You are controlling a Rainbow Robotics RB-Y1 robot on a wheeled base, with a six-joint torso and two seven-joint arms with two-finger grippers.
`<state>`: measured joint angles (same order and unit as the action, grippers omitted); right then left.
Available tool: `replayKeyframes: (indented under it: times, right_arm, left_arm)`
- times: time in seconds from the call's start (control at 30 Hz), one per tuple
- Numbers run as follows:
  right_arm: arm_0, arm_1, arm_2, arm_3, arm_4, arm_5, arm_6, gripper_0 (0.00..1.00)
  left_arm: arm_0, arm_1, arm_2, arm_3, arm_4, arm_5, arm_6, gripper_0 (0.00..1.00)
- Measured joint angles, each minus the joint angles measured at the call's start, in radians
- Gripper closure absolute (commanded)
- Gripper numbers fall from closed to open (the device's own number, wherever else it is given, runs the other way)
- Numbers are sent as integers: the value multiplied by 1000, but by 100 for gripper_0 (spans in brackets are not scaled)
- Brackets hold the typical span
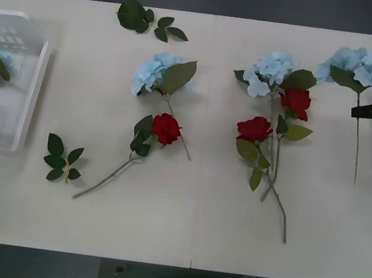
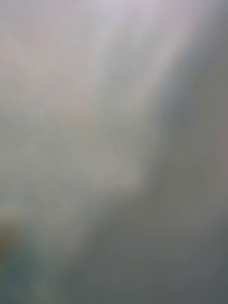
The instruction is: Put the red flowers into the right box and the blue flowers into the left box
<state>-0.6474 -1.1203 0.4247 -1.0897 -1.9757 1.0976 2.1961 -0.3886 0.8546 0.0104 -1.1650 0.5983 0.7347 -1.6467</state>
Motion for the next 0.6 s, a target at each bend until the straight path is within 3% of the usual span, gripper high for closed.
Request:
replayKeyframes:
  times: [0.13,0.3,0.47,0.6]
  right_arm:
    - [0,0,26,-18,-179,0,161,100]
    - [0,11,26,-67,-336,-26,250,100]
    - [0,100,-14,-86,-381,-53,457,100]
    - [0,213,-56,-86,-396,-85,481,100]
  left_arm:
    - [-26,2,5,-27,75,96,0,29]
    - [-48,7,95,-153,171,359,0,29]
    - [-63,16,188,-290,316,538,-1,29]
    - [-64,25,190,-340,572,555,-6,14]
